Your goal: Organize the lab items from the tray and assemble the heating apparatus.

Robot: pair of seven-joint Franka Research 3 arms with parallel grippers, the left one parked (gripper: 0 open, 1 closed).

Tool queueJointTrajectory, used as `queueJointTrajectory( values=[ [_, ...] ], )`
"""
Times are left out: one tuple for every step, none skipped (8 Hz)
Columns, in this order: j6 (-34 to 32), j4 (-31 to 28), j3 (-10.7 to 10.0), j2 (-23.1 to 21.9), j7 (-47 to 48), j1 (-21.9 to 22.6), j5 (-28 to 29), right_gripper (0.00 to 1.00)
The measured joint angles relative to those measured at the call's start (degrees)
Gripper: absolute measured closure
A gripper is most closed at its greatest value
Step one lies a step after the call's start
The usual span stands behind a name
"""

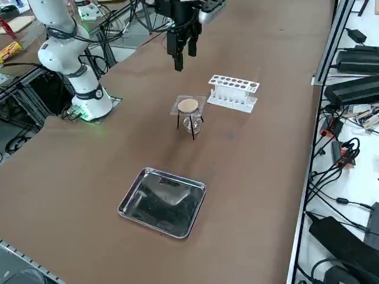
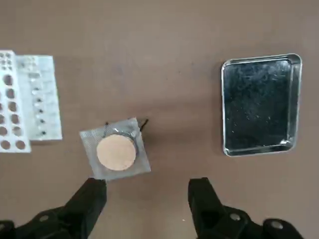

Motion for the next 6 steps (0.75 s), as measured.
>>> queueJointTrajectory(
  values=[
    [0.4,0.8,0.0,-0.3,0.0,-1.1,3.0,0.00],
    [0.4,1.9,0.1,-0.6,0.0,-2.0,4.9,0.00],
    [0.5,2.6,0.3,-0.9,0.0,-2.6,5.4,0.00],
    [0.5,2.8,1.6,-1.3,-0.1,-3.8,5.4,0.00],
    [0.5,2.6,4.6,-2.0,-0.1,-6.1,4.8,0.00],
    [0.5,1.6,7.4,-3.0,-0.1,-7.8,2.8,0.00]
  ],
)
